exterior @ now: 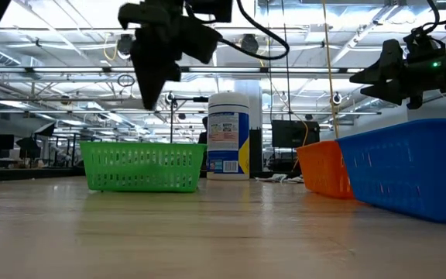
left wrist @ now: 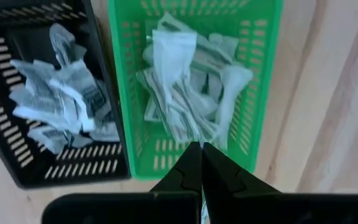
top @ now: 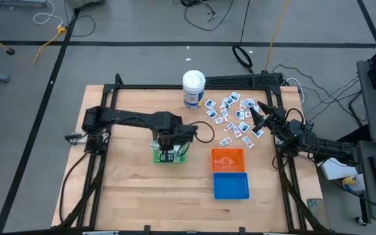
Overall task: Pick & Place First Aid Supplies
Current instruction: Put the green bandage into the green bin, then put the orange pad into the orange bin
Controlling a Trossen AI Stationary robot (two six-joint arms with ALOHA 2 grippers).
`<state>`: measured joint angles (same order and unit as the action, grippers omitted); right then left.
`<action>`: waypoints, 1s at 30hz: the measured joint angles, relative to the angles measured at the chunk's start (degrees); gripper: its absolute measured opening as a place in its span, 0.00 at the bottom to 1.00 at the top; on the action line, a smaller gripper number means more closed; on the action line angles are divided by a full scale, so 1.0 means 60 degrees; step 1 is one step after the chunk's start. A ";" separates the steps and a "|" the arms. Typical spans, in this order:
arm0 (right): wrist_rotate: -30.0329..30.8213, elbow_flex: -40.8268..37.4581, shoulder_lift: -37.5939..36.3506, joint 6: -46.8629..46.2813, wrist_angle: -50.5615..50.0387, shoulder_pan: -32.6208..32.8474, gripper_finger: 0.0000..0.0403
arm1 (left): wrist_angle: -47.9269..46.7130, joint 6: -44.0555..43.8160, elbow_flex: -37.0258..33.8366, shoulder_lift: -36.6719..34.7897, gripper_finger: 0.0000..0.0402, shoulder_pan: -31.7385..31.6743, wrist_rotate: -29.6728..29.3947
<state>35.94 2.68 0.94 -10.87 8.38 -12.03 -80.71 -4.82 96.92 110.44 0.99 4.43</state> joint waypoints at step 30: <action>-0.0001 0.0000 0.0002 0.0000 0.0000 0.0000 0.66 | 0.1735 -0.1629 -0.0006 0.0621 0.68 -0.0099 0.0255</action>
<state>35.94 2.68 0.95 -10.87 8.38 -12.03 -70.30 -14.59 96.88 114.16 0.40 5.96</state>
